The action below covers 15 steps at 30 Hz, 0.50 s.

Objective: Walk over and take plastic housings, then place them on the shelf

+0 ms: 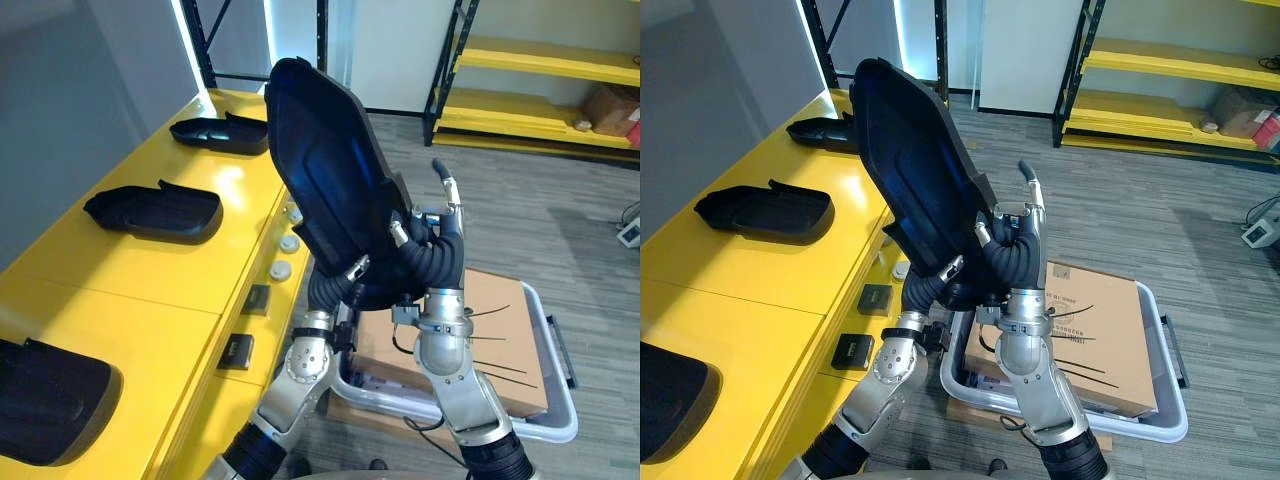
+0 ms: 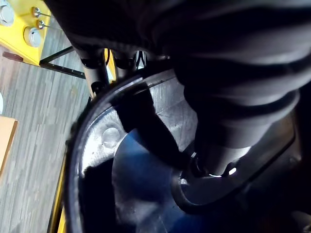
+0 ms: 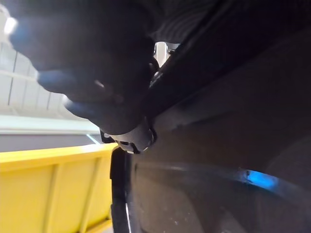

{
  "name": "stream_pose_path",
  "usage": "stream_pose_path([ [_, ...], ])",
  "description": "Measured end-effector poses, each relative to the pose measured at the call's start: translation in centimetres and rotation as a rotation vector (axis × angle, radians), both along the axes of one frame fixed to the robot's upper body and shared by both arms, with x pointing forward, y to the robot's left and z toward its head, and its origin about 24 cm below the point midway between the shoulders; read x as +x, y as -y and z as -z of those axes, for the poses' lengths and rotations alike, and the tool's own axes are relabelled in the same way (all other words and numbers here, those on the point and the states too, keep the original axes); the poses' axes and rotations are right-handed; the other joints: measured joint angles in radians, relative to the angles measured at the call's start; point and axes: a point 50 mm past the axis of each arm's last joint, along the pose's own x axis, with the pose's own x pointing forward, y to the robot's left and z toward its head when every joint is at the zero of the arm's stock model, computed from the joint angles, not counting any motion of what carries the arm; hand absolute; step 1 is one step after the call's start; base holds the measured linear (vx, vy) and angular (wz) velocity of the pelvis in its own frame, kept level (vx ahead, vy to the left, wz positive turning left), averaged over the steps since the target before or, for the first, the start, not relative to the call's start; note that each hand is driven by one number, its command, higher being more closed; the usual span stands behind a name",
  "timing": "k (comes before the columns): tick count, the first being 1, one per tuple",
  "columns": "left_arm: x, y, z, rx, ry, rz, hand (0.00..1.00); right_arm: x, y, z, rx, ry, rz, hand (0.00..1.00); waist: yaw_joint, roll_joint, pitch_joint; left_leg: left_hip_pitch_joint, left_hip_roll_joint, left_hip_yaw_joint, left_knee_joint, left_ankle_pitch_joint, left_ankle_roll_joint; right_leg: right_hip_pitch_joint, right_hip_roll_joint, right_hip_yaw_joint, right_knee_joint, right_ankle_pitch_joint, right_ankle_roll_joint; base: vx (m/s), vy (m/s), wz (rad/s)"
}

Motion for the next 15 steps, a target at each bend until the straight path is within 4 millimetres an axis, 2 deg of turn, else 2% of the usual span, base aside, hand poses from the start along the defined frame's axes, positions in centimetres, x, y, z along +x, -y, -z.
stream_pose_path([
  [5,-0.1,0.0,-0.8,0.035,0.052,-0.012,1.0,-0.3,0.6,-0.9,0.0,0.041,-0.034,0.0,0.002,-0.002,-0.002,0.001,0.0,0.0,0.0,0.0,0.0,0.001,0.001,0.0,0.0,0.0,-0.001,0.0,0.0,0.0],
  [10,0.2,0.4,-3.0,0.047,0.163,-0.005,1.0,-1.2,1.6,-3.7,0.062,0.173,-0.079,0.0,0.004,-0.003,-0.003,0.016,0.0,0.0,-0.001,0.0,0.0,0.017,0.002,-0.001,-0.001,0.001,-0.001,0.0,0.0,0.0],
  [13,0.3,0.2,-3.2,0.079,0.186,-0.007,1.0,-2.0,2.9,-5.2,0.116,0.258,-0.085,0.0,0.004,-0.004,-0.004,0.015,0.001,0.0,-0.002,0.0,0.0,0.015,0.004,0.0,-0.002,0.0,-0.001,0.0,0.0,0.0],
  [15,0.3,-0.3,-2.7,0.089,0.171,-0.019,1.0,-2.1,5.1,-5.9,0.176,0.306,-0.01,0.0,0.002,-0.004,-0.004,0.015,0.001,0.002,-0.005,0.0,0.0,0.015,0.008,0.0,-0.004,0.0,-0.002,0.0,0.0,0.0],
])
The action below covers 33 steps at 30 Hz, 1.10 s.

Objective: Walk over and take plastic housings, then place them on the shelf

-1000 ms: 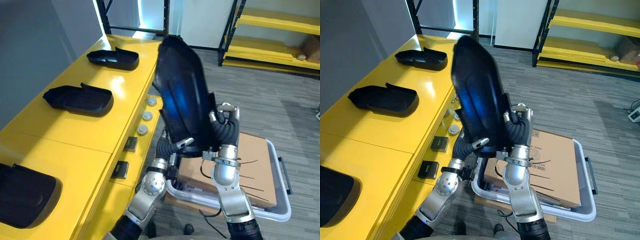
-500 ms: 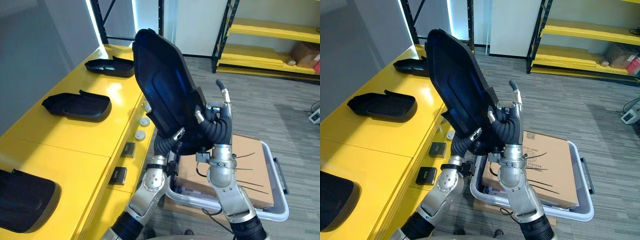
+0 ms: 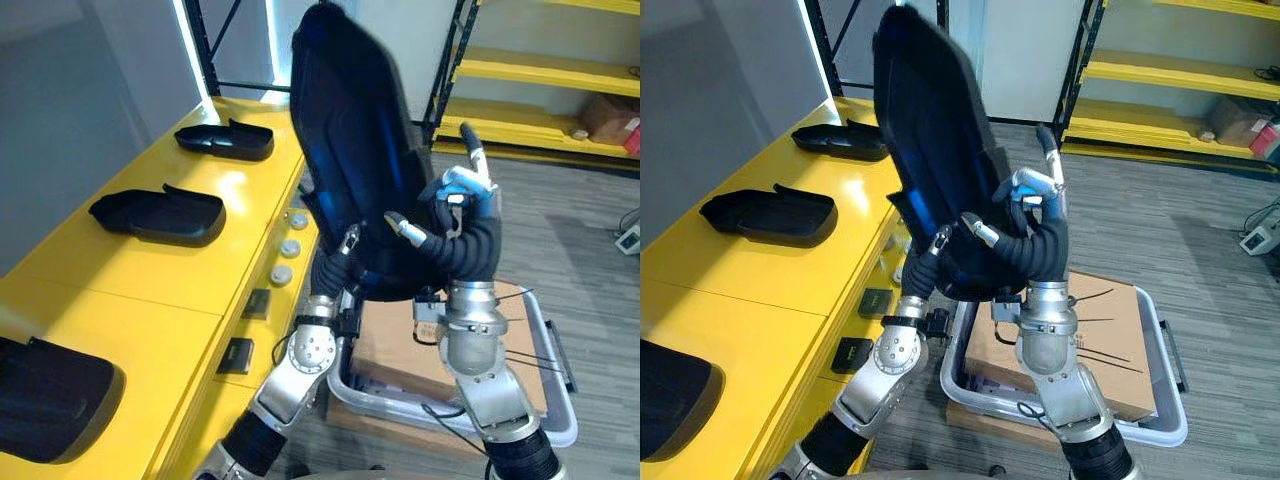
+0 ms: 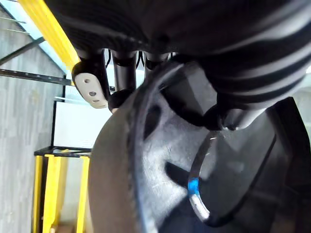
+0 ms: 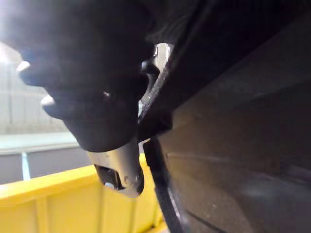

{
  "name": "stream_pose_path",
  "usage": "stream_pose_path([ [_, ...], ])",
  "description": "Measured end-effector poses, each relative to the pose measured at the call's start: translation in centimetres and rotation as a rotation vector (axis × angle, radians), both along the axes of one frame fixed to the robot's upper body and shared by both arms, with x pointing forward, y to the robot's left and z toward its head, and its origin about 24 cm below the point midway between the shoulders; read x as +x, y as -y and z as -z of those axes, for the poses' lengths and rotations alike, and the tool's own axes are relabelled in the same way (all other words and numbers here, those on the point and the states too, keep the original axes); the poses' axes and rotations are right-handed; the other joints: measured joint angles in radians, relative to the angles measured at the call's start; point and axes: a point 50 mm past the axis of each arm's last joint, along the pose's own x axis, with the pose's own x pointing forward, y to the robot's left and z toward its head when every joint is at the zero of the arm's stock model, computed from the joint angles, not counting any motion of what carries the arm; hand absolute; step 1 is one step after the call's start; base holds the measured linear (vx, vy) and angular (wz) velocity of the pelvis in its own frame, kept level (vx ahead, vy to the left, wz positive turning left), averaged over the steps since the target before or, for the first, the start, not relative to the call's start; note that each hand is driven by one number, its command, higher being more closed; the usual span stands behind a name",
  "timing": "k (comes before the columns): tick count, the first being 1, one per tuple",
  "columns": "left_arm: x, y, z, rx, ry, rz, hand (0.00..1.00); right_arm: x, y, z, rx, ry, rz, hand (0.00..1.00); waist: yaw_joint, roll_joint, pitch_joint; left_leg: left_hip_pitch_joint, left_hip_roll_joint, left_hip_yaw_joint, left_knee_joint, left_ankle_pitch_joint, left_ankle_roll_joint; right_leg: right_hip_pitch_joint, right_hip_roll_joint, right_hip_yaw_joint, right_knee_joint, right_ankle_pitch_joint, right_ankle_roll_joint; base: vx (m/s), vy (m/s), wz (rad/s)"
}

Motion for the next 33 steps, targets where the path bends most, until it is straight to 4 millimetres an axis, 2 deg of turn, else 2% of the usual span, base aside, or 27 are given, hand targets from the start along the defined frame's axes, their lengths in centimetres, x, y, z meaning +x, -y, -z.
stream_pose_path([
  [4,-0.1,-1.9,1.3,-0.009,-0.06,-0.089,1.0,-0.5,4.3,-0.5,0.15,0.047,0.165,0.0,-0.02,0.0,0.0,-0.001,0.001,0.001,-0.003,0.0,0.0,0.0,0.001,0.0,-0.003,0.0,0.0,0.0,0.0,0.0],
  [6,-0.2,-3.3,2.2,-0.018,-0.099,-0.156,1.0,-1.4,6.8,-0.6,0.231,0.088,0.245,0.0,-0.024,0.0,0.0,-0.002,0.002,0.001,0.001,0.0,0.0,-0.001,0.003,0.001,-0.005,0.001,0.001,0.0,0.0,0.0],
  [8,-0.3,-4.0,2.6,-0.019,-0.116,-0.184,1.0,-2.2,8.6,-0.5,0.292,0.119,0.299,0.0,-0.025,0.0,0.0,-0.004,0.004,0.0,0.002,0.0,0.0,-0.002,0.005,0.0,-0.005,0.001,0.001,0.0,0.0,0.0],
  [10,-0.3,-4.6,2.8,-0.021,-0.125,-0.21,1.0,-3.1,10.1,0.0,0.334,0.124,0.369,0.0,-0.025,0.0,0.0,-0.004,0.006,-0.002,0.002,0.0,0.0,-0.001,0.007,-0.002,-0.007,0.001,0.001,0.0,0.0,0.0],
  [12,-0.5,-5.3,3.1,-0.03,-0.138,-0.241,1.0,-3.7,11.6,1.4,0.351,0.07,0.449,0.0,-0.028,0.0,0.0,-0.005,0.008,-0.002,0.002,-0.001,0.0,-0.002,0.009,-0.003,-0.008,0.001,0.001,0.0,0.0,0.0],
  [15,-1.1,-6.6,3.4,-0.045,-0.151,-0.296,1.0,-3.8,14.4,6.9,0.415,-0.2,0.593,0.0,-0.047,0.0,0.0,-0.011,0.008,-0.003,0.002,-0.001,0.0,-0.005,0.009,-0.003,-0.014,0.001,0.0,0.0,0.0,0.0],
  [16,-1.2,-7.0,3.5,-0.046,-0.156,-0.313,1.0,-4.1,15.2,10.0,0.454,-0.36,0.636,0.0,-0.048,0.001,0.0,-0.016,0.008,-0.001,0.002,-0.001,0.0,-0.017,0.009,-0.002,-0.013,0.002,0.0,0.0,0.0,0.0],
  [18,-1.4,-7.5,3.5,-0.051,-0.155,-0.332,1.0,-5.0,15.9,14.1,0.506,-0.558,0.674,0.0,-0.049,0.003,0.001,-0.023,0.008,-0.001,0.002,-0.001,0.0,-0.017,0.009,-0.001,-0.014,0.003,-0.002,0.0,-0.002,-0.02],
  [19,-1.6,-7.7,3.5,-0.053,-0.155,-0.341,1.0,-6.0,16.2,17.3,0.533,-0.723,0.698,0.0,-0.049,0.005,0.002,-0.022,0.008,-0.001,0.002,-0.001,0.0,-0.017,0.009,-0.001,-0.014,0.003,-0.002,0.0,0.0,0.0],
  [20,-1.7,-7.9,3.4,-0.056,-0.15,-0.347,1.0,-7.0,16.3,20.4,0.56,-0.882,0.702,0.0,-0.048,0.007,0.002,-0.022,0.008,-0.001,0.002,-0.001,0.0,-0.017,0.009,-0.001,-0.013,0.003,-0.002,0.0,0.0,0.0],
  [21,-1.8,-8.0,3.3,-0.057,-0.144,-0.351,1.0,-7.5,16.2,21.8,0.57,-0.96,0.696,0.0,-0.048,0.008,0.003,-0.022,0.008,-0.001,0.002,-0.001,0.0,-0.017,0.009,-0.001,-0.013,0.003,-0.002,0.0,0.0,0.0],
  [24,-2.1,-8.5,3.0,-0.045,-0.114,-0.352,1.0,-10.9,14.3,28.6,0.609,-1.339,0.61,0.0,-0.047,0.015,0.005,-0.021,0.01,-0.001,0.002,-0.007,-0.005,-0.015,0.007,0.001,-0.012,0.003,-0.002,0.0,0.0,0.0],
  [25,-2.1,-8.5,3.0,-0.042,-0.112,-0.346,1.0,-11.5,13.8,29.7,0.619,-1.407,0.589,0.0,-0.046,0.016,0.005,-0.021,0.011,-0.001,0.002,-0.007,-0.006,-0.015,0.006,0.0,-0.011,0.003,-0.002,0.0,0.0,0.0],
  [27,-2.1,-8.4,3.0,-0.038,-0.109,-0.336,1.0,-14.0,11.5,33.3,0.656,-1.64,0.499,0.0,-0.046,0.024,0.012,-0.02,0.012,-0.002,0.002,-0.007,-0.006,-0.015,0.006,0.0,-0.005,0.003,-0.002,0.0,0.0,0.0],
  [30,-2.1,-8.5,3.0,-0.028,-0.11,-0.333,1.0,-15.8,9.0,35.6,0.708,-1.805,0.419,0.0,-0.047,0.034,0.019,-0.013,0.014,-0.004,0.001,-0.007,-0.006,-0.008,0.006,-0.005,-0.003,0.001,-0.004,0.0,0.0,0.0],
  [33,-2.4,-8.5,3.4,-0.015,-0.125,-0.316,1.0,-16.8,7.6,36.6,0.745,-1.877,0.395,0.0,-0.047,0.033,0.026,0.0,0.014,-0.016,-0.004,-0.008,-0.006,0.018,0.007,-0.023,-0.005,-0.008,-0.011,-0.03,-0.014,0.13],
])
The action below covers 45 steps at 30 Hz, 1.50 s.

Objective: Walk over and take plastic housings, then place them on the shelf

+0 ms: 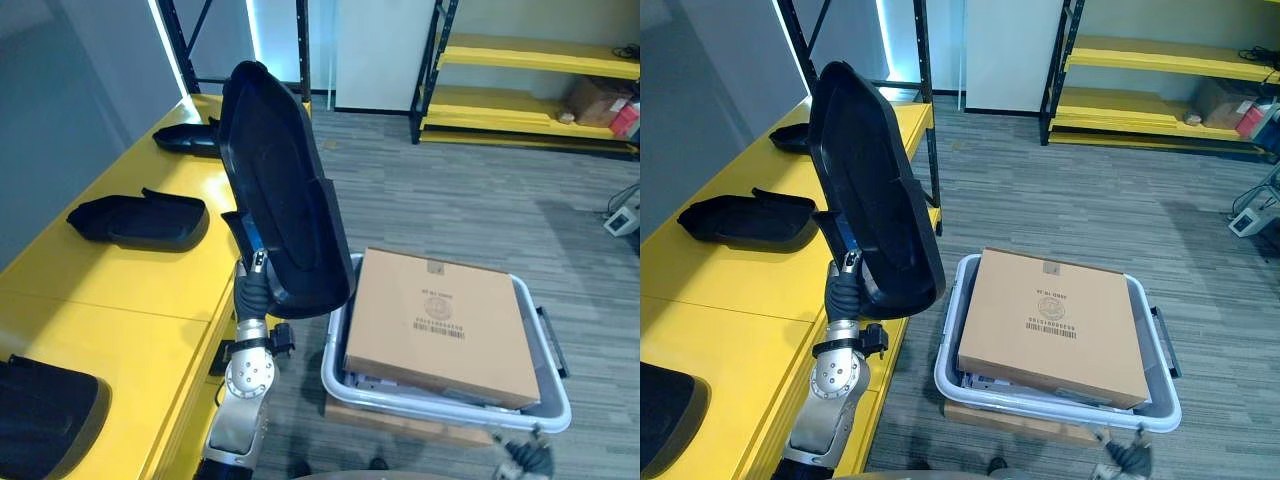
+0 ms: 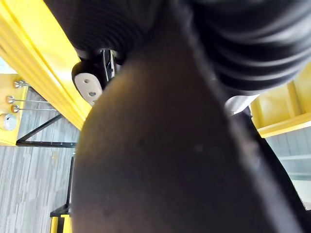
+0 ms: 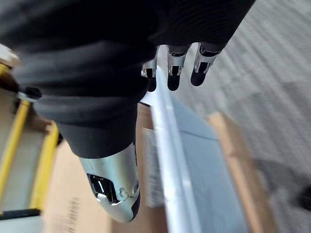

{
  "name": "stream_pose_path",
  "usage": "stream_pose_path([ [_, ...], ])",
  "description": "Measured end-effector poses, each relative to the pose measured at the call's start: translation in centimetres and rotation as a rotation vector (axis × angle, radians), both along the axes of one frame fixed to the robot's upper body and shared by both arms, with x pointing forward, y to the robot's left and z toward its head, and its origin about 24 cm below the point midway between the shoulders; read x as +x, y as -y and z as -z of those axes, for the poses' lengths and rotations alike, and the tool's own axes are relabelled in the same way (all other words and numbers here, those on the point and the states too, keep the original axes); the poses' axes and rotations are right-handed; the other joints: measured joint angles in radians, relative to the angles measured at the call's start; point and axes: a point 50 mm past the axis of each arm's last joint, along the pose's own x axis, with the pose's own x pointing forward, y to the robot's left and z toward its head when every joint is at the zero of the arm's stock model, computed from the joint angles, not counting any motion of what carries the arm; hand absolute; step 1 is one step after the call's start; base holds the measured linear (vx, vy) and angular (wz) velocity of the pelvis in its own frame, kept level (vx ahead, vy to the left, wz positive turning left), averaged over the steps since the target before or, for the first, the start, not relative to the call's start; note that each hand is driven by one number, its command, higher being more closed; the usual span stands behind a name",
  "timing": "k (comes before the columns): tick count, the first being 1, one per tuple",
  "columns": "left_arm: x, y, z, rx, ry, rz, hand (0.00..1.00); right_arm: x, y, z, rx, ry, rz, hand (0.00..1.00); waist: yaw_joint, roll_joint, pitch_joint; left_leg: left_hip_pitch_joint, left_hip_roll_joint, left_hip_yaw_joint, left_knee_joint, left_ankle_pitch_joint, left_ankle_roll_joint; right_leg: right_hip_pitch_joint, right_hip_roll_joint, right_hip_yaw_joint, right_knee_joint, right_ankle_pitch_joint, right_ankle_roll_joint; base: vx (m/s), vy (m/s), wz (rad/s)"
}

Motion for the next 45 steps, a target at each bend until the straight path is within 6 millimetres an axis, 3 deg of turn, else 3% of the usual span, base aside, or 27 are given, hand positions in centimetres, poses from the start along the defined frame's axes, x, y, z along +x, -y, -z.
stream_pose_path([
  [4,0.0,-0.1,0.2,0.011,-0.008,0.003,1.0,0.1,-0.9,0.4,0.033,-0.013,-0.007,0.0,0.003,-0.006,0.004,-0.001,0.0,-0.043,0.0,0.003,-0.003,0.012,0.0,-0.043,0.0,-0.009,-0.003,-0.01,-0.029,0.34],
  [7,-0.4,-0.2,0.8,0.017,-0.033,0.001,1.0,0.5,-1.7,0.6,0.055,-0.016,-0.058,0.0,0.025,-0.018,0.005,-0.002,0.0,-0.081,0.0,0.004,-0.005,0.034,-0.001,-0.08,0.006,-0.019,-0.004,0.0,-0.028,0.38],
  [13,-0.4,0.9,0.5,0.006,-0.019,0.04,1.0,1.7,-2.7,0.8,0.065,-0.024,-0.16,0.0,0.059,-0.062,0.054,-0.074,-0.044,-0.293,0.039,0.049,-0.033,0.012,-0.042,-0.297,0.163,-0.136,-0.013,0.02,-0.055,1.17],
  [15,-0.4,0.9,0.4,0.001,-0.016,0.032,1.0,2.4,-2.8,0.8,0.057,-0.025,-0.155,0.0,0.07,-0.062,0.068,-0.119,-0.015,-0.174,0.044,-0.01,-0.029,0.024,-0.059,-0.392,0.161,-0.141,-0.015,-0.04,-0.012,1.45],
  [17,-0.4,1.0,-0.4,-0.016,0.015,0.017,1.0,1.5,-2.5,0.8,0.043,-0.054,-0.144,0.0,0.059,-0.051,0.101,-0.177,0.062,0.096,0.119,-0.04,-0.018,0.059,-0.071,-0.5,0.157,-0.141,-0.015,-0.01,0.007,1.62],
  [18,-0.5,1.0,-0.7,-0.016,0.03,-0.009,1.0,0.6,-2.1,0.9,0.03,-0.082,-0.136,0.0,0.053,-0.038,0.104,-0.195,0.129,0.3,0.173,-0.055,0.005,0.083,-0.064,-0.569,0.159,-0.143,-0.013,0.01,0.0,1.23],
  [19,-0.5,1.0,-0.7,-0.018,0.033,-0.013,1.0,0.4,-2.0,0.9,0.029,-0.089,-0.134,0.0,0.052,-0.037,0.104,-0.194,0.138,0.332,0.18,-0.059,0.011,0.09,-0.065,-0.582,0.158,-0.143,-0.013,0.05,0.005,1.25],
  [21,-0.5,1.1,-1.5,-0.019,0.08,-0.026,1.0,-1.5,-1.8,1.2,0.024,-0.154,-0.111,0.0,0.046,-0.039,0.099,-0.21,0.167,0.49,0.245,-0.125,0.071,0.139,-0.078,-0.688,0.104,-0.138,-0.007,0.09,0.028,1.17],
  [22,-0.6,1.0,-1.8,-0.018,0.1,-0.032,1.0,-1.9,-1.6,1.2,0.021,-0.164,-0.101,0.0,0.045,-0.041,0.094,-0.221,0.17,0.517,0.269,-0.147,0.084,0.144,-0.081,-0.714,0.082,-0.136,0.004,0.07,0.071,1.12],
  [23,-0.7,1.0,-2.5,-0.03,0.138,-0.043,1.0,-2.1,-1.0,1.2,0.005,-0.173,-0.095,0.0,0.044,-0.024,0.091,-0.268,0.208,0.562,0.375,-0.168,0.13,0.14,-0.091,-0.76,0.091,-0.143,0.024,0.07,0.074,1.03],
  [24,-0.8,1.0,-2.8,-0.047,0.159,-0.051,1.0,-2.5,-0.2,1.2,-0.008,-0.193,-0.088,0.0,0.043,0.001,0.093,-0.28,0.223,0.551,0.394,-0.1,0.078,0.152,-0.086,-0.793,0.128,-0.163,0.051,0.07,0.094,1.09],
  [25,-0.8,1.0,-2.8,-0.046,0.16,-0.055,1.0,-2.9,-0.3,1.2,-0.003,-0.208,-0.08,0.0,0.036,-0.002,0.092,-0.277,0.205,0.531,0.388,-0.095,0.055,0.169,-0.095,-0.817,0.133,-0.167,0.056,0.08,0.112,1.18],
  [27,-1.0,0.6,-3.1,-0.05,0.179,-0.085,1.0,-2.6,-0.7,1.4,0.011,-0.208,-0.078,0.0,0.026,-0.019,0.074,-0.264,0.122,0.468,0.324,-0.073,0.069,0.198,-0.133,-0.877,0.133,-0.167,0.057,0.12,0.146,1.07],
  [29,-1.1,0.5,-3.2,-0.054,0.189,-0.097,1.0,-1.4,-0.9,1.4,0.014,-0.18,-0.087,0.0,0.027,-0.018,0.075,-0.275,0.108,0.457,0.331,-0.074,0.073,0.195,-0.149,-0.883,0.152,-0.165,0.057,0.1,0.118,0.47],
  [31,-1.1,0.4,-3.2,-0.052,0.189,-0.1,1.0,0.6,-1.5,1.4,0.025,-0.132,-0.111,0.0,0.028,-0.02,0.076,-0.274,0.088,0.449,0.348,-0.093,0.089,0.19,-0.194,-0.867,0.245,-0.163,0.054,0.08,0.143,0.34],
  [32,-1.1,0.5,-3.2,-0.048,0.189,-0.095,1.0,1.7,-2.0,1.3,0.033,-0.103,-0.123,0.0,0.03,-0.019,0.076,-0.255,0.077,0.442,0.343,-0.106,0.093,0.17,-0.228,-0.815,0.328,-0.161,0.021,0.09,0.133,0.25],
  [33,-1.1,0.6,-3.2,-0.047,0.188,-0.09,1.0,1.9,-1.9,1.2,0.028,-0.098,-0.131,0.0,0.028,-0.019,0.077,-0.241,0.075,0.432,0.336,-0.111,0.096,0.159,-0.245,-0.771,0.38,-0.157,-0.019,0.1,0.113,0.34],
  [34,-1.2,0.9,-3.2,-0.049,0.186,-0.077,1.0,2.0,-1.5,1.2,0.018,-0.095,-0.137,0.0,0.025,-0.008,0.08,-0.206,0.063,0.398,0.302,-0.119,0.099,0.106,-0.266,-0.632,0.506,-0.15,-0.118,0.14,0.092,0.51],
  [35,-1.2,1.0,-3.2,-0.046,0.189,-0.07,1.0,2.0,-1.3,1.1,0.014,-0.094,-0.127,0.0,0.015,0.006,0.084,-0.184,0.059,0.364,0.27,-0.12,0.093,0.049,-0.21,-0.453,0.538,-0.224,-0.109,0.1,0.049,0.57],
  [36,-1.2,1.1,-3.2,-0.043,0.19,-0.07,1.0,1.9,-1.3,1.1,0.014,-0.094,-0.129,0.0,0.009,0.005,0.083,-0.174,0.054,0.35,0.25,-0.114,0.089,0.023,-0.171,-0.371,0.535,-0.256,-0.103,0.14,0.078,0.71],
  [37,-1.1,1.1,-2.8,-0.037,0.178,-0.073,1.0,1.6,-1.4,1.2,0.017,-0.103,-0.128,0.0,-0.001,0.004,0.083,-0.153,0.04,0.319,0.21,-0.097,0.078,-0.032,-0.097,-0.219,0.519,-0.299,-0.095,0.11,0.044,0.74],
  [38,-1.0,1.2,-2.2,-0.028,0.151,-0.071,1.0,0.8,-1.4,1.3,0.019,-0.12,-0.12,0.0,-0.003,0.004,0.084,-0.134,0.025,0.287,0.184,-0.081,0.062,-0.076,-0.037,-0.087,0.499,-0.319,-0.086,0.13,0.039,0.77],
  [40,-0.9,1.4,-1.2,-0.015,0.107,-0.062,1.0,-0.4,-1.4,1.3,0.018,-0.141,-0.11,0.0,-0.008,-0.002,0.081,-0.121,0.005,0.245,0.169,-0.072,0.049,-0.117,0.029,0.053,0.45,-0.326,-0.06,0.09,-0.038,0.92],
  [42,-0.9,1.5,-0.9,-0.012,0.089,-0.056,1.0,-2.2,-1.6,1.3,0.023,-0.18,-0.109,0.0,-0.005,-0.023,0.078,-0.119,-0.025,0.21,0.17,-0.07,0.047,-0.131,0.015,0.067,0.383,-0.308,-0.045,0.08,-0.074,0.88],
  [43,-1.0,1.5,-0.8,-0.011,0.085,-0.062,1.0,-2.9,-2.0,1.4,0.032,-0.201,-0.117,0.0,0.0,-0.035,0.074,-0.115,-0.037,0.203,0.172,-0.071,0.048,-0.13,0.001,0.055,0.37,-0.259,-0.04,0.14,-0.103,0.53],
  [45,-1.5,1.4,-0.4,-0.033,0.062,-0.081,1.0,-3.4,-2.3,1.5,0.047,-0.221,-0.108,0.0,0.0,-0.027,0.071,-0.109,0.008,0.258,0.192,-0.098,0.039,-0.086,0.009,0.002,0.312,-0.22,-0.046,0.14,-0.142,0.41],
])
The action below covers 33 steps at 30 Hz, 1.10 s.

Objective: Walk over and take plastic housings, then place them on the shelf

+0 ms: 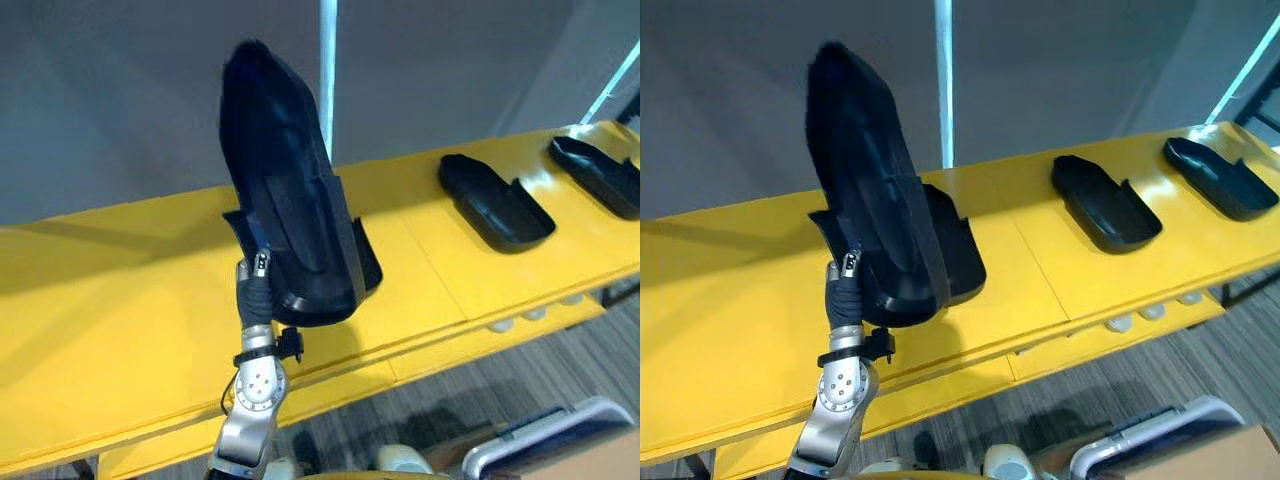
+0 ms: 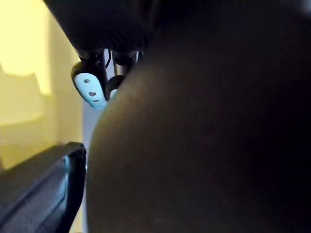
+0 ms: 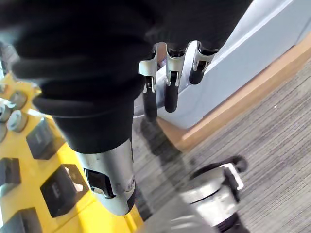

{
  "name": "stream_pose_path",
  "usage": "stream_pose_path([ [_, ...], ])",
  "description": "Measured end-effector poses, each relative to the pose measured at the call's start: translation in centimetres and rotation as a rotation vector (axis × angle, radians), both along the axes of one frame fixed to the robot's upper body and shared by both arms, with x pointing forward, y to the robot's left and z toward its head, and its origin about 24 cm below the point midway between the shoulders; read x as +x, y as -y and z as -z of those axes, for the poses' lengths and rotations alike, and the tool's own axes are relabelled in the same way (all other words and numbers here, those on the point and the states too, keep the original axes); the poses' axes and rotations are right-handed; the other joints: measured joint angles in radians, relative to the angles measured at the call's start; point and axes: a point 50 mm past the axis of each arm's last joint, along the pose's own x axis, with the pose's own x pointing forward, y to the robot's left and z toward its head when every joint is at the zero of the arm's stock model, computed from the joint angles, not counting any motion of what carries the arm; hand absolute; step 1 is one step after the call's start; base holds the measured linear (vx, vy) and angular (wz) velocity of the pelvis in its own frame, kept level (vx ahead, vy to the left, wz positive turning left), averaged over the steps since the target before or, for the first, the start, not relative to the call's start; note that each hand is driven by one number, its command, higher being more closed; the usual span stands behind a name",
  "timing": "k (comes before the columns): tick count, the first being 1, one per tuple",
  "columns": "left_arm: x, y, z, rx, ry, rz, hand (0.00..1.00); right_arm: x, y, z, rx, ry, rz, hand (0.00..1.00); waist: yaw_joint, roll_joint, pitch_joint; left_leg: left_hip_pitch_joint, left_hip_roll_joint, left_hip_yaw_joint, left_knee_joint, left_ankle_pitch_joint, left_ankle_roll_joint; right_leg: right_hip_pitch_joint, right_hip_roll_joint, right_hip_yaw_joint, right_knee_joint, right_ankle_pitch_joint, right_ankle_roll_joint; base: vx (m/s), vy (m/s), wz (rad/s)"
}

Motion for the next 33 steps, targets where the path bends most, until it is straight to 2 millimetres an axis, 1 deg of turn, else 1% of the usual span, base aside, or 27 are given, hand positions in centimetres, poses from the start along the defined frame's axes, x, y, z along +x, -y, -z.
stream_pose_path([
  [2,0.0,0.4,0.0,-0.012,-0.002,0.021,1.0,-0.4,-0.4,0.0,0.014,-0.019,0.001,0.0,0.003,0.0,0.001,-0.002,0.04,0.046,0.034,-0.003,-0.006,0.028,0.014,-0.031,-0.039,0.018,-0.011,0.11,-0.157,0.25],
  [5,0.0,0.7,-0.1,-0.018,0.0,0.044,1.0,-0.9,-0.4,-0.1,0.01,-0.03,0.002,0.0,0.005,0.001,0.0,0.012,0.053,0.046,0.027,0.0,-0.014,0.07,0.03,-0.04,-0.078,0.032,-0.018,0.06,-0.105,0.04],
  [8,-0.1,1.1,-0.1,-0.02,-0.002,0.064,1.0,-0.9,-0.3,-0.3,-0.017,-0.029,-0.022,0.0,0.008,0.005,-0.006,0.035,0.047,0.044,-0.012,0.011,-0.02,0.088,0.032,-0.039,-0.106,0.043,-0.013,0.04,-0.018,-0.01],
  [11,-0.4,1.3,0.2,-0.02,-0.018,0.077,1.0,-1.0,-0.2,-0.4,-0.044,-0.041,-0.045,0.0,0.012,0.011,-0.021,0.057,0.034,0.034,-0.073,0.046,-0.015,0.101,0.032,-0.039,-0.142,0.063,-0.009,0.0,0.0,0.0],
  [13,-0.6,1.3,0.5,-0.019,-0.032,0.08,1.0,-1.3,-0.1,-0.5,-0.064,-0.05,-0.053,0.0,0.022,0.011,-0.025,0.077,0.029,0.03,-0.105,0.061,-0.015,0.115,0.034,-0.039,-0.159,0.073,-0.005,-0.01,0.01,0.03],
  [16,-0.7,1.3,0.7,-0.018,-0.043,0.08,1.0,-1.4,0.0,-0.7,-0.085,-0.04,-0.083,0.0,0.026,0.012,-0.03,0.079,0.017,-0.005,-0.143,0.08,-0.022,0.119,0.032,-0.063,-0.169,0.078,-0.003,-0.04,0.013,0.26],
  [18,-0.7,1.4,0.7,-0.013,-0.042,0.084,1.0,-0.3,-0.1,-1.0,-0.095,0.006,-0.119,0.0,0.026,0.009,-0.03,0.046,0.015,-0.025,-0.121,0.075,-0.014,0.11,0.026,-0.097,-0.167,0.079,-0.002,-0.09,0.012,0.65],
  [19,-0.6,1.3,0.6,-0.008,-0.038,0.081,1.0,2.2,-0.1,-1.3,-0.114,0.088,-0.168,0.0,0.024,0.004,-0.038,-0.019,0.025,0.028,-0.068,0.015,-0.012,0.077,0.007,-0.149,-0.172,0.093,-0.006,-0.1,0.032,0.76],
  [20,-0.5,1.3,0.5,-0.006,-0.034,0.082,1.0,2.8,0.1,-1.4,-0.122,0.112,-0.174,0.0,0.022,-0.003,-0.038,-0.037,0.035,0.063,-0.031,-0.01,-0.004,0.063,-0.005,-0.166,-0.175,0.097,-0.007,-0.12,0.054,0.92],
  [21,-0.2,1.3,0.2,0.001,-0.02,0.083,1.0,4.1,0.3,-1.5,-0.131,0.144,-0.182,0.0,0.022,-0.001,-0.033,-0.085,0.068,0.119,0.069,-0.032,0.027,0.045,-0.017,-0.193,-0.163,0.098,-0.008,-0.09,0.132,0.95],
  [22,0.1,1.3,-0.1,0.009,-0.007,0.087,1.0,6.0,0.4,-1.6,-0.136,0.181,-0.194,0.0,0.021,0.002,-0.034,-0.131,0.132,0.164,0.213,-0.051,0.045,0.031,-0.045,-0.238,-0.144,0.099,-0.01,-0.08,0.114,0.85],
  [23,0.1,1.3,-0.1,0.01,-0.007,0.086,1.0,6.3,0.4,-1.6,-0.135,0.187,-0.197,0.0,0.019,0.001,-0.034,-0.135,0.146,0.167,0.237,-0.058,0.039,0.032,-0.053,-0.245,-0.14,0.099,-0.01,-0.06,0.18,0.84],
  [24,0.1,1.2,-0.1,0.011,-0.007,0.081,1.0,6.9,0.3,-1.5,-0.133,0.198,-0.202,0.0,0.021,-0.006,-0.031,-0.135,0.195,0.164,0.311,-0.082,0.009,0.036,-0.081,-0.263,-0.128,0.099,-0.01,-0.03,0.208,0.54],
  [25,0.1,1.2,-0.1,0.01,-0.007,0.079,1.0,7.2,0.3,-1.6,-0.135,0.204,-0.205,0.0,0.022,-0.001,-0.032,-0.13,0.232,0.149,0.338,-0.093,-0.012,0.036,-0.1,-0.272,-0.12,0.101,-0.006,-0.03,0.28,0.59],
  [26,0.2,1.2,-0.1,0.009,-0.004,0.076,1.0,7.4,0.4,-1.6,-0.138,0.207,-0.208,0.0,0.022,0.01,-0.034,-0.116,0.261,0.121,0.341,-0.096,-0.031,0.036,-0.118,-0.279,-0.113,0.104,0.003,-0.01,0.348,0.48],
  [27,0.3,1.3,-0.2,0.005,0.001,0.078,1.0,7.7,0.8,-1.7,-0.146,0.211,-0.197,0.0,0.02,0.023,-0.038,-0.089,0.287,0.074,0.288,-0.068,-0.07,0.034,-0.141,-0.285,-0.108,0.109,0.032,0.01,0.32,0.37],
  [28,0.3,1.3,-0.3,0.0,0.004,0.079,1.0,7.7,0.9,-1.6,-0.149,0.207,-0.192,0.0,0.02,0.03,-0.037,-0.071,0.298,0.048,0.251,-0.039,-0.083,0.034,-0.151,-0.285,-0.105,0.111,0.05,0.01,0.544,0.3],
  [29,0.4,1.6,-0.4,-0.017,0.013,0.075,1.0,7.7,1.6,-1.6,-0.161,0.193,-0.186,0.0,0.016,0.045,-0.037,-0.044,0.289,-0.035,0.203,-0.033,-0.169,0.027,-0.173,-0.282,-0.099,0.111,0.114,0.0,0.559,0.24],
  [30,0.6,1.6,-0.2,-0.011,0.008,0.072,1.0,7.7,1.6,-1.4,-0.156,0.181,-0.17,0.0,0.008,0.042,-0.043,-0.055,0.258,-0.045,0.207,-0.084,-0.185,0.021,-0.195,-0.281,-0.105,0.125,0.137,-0.01,0.469,0.26],
  [31,0.7,1.4,0.0,-0.005,0.002,0.067,1.0,7.6,1.2,-1.3,-0.145,0.174,-0.167,0.0,0.002,0.026,-0.041,-0.063,0.241,-0.045,0.214,-0.095,-0.178,0.021,-0.212,-0.282,-0.111,0.134,0.149,-0.04,0.404,0.25],
  [32,0.7,1.0,0.5,0.015,-0.018,0.06,1.0,7.4,0.5,-1.0,-0.122,0.16,-0.155,0.0,0.002,-0.005,-0.036,-0.084,0.213,-0.048,0.256,-0.115,-0.161,0.039,-0.236,-0.285,-0.151,0.171,0.158,-0.06,0.356,0.13],
  [33,0.6,0.8,0.9,0.024,-0.036,0.062,1.0,7.1,0.4,-0.8,-0.116,0.147,-0.152,0.0,0.003,-0.013,-0.035,-0.111,0.21,-0.049,0.317,-0.159,-0.148,0.053,-0.239,-0.284,-0.196,0.208,0.157,-0.09,0.422,0.0],
])
